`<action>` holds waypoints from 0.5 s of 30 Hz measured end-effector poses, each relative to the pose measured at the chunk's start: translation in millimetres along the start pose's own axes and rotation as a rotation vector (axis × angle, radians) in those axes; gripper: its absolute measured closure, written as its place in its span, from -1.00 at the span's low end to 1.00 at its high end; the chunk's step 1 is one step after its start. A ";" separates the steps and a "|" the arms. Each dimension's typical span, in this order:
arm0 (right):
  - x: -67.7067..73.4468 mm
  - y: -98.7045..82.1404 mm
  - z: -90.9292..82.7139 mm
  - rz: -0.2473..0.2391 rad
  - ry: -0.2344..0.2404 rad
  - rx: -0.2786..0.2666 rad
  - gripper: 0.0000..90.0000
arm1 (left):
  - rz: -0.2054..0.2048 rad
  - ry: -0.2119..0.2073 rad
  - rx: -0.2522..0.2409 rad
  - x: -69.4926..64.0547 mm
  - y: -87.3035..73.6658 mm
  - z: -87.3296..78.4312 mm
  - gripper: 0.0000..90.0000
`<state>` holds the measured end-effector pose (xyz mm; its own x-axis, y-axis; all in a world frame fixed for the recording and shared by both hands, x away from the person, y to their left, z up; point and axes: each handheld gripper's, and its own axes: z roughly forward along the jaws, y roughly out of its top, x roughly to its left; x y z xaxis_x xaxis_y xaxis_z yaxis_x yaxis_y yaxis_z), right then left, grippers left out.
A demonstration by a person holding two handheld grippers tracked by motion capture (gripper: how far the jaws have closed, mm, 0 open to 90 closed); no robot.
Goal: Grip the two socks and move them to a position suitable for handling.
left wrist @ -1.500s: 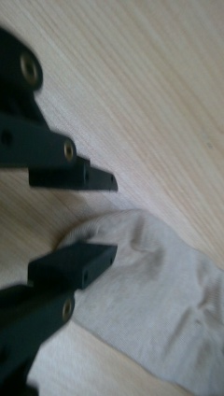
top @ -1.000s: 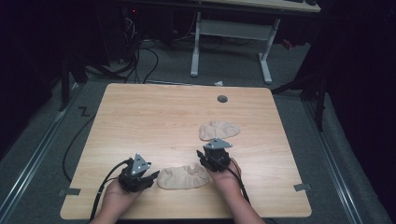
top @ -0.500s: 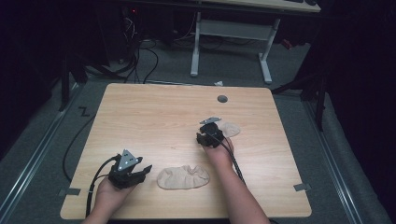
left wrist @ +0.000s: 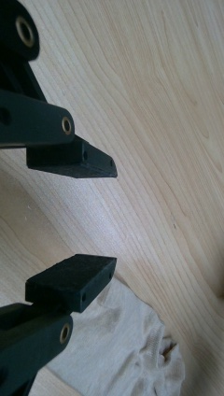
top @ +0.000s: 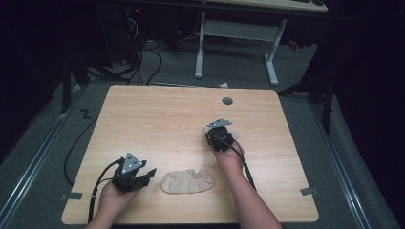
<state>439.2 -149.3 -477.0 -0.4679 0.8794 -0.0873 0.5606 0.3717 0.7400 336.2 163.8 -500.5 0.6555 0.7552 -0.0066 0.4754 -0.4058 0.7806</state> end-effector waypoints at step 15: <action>42.7 17.1 -70.9 -0.041 0.147 -0.226 0.88 | -0.001 -0.013 -0.004 -2.0 1.2 4.8 0.15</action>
<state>380.4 -126.4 -420.8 -0.5910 0.8059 -0.0349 0.3800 0.3163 0.8692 338.3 159.4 -502.6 0.6627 0.7487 -0.0156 0.4738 -0.4031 0.7830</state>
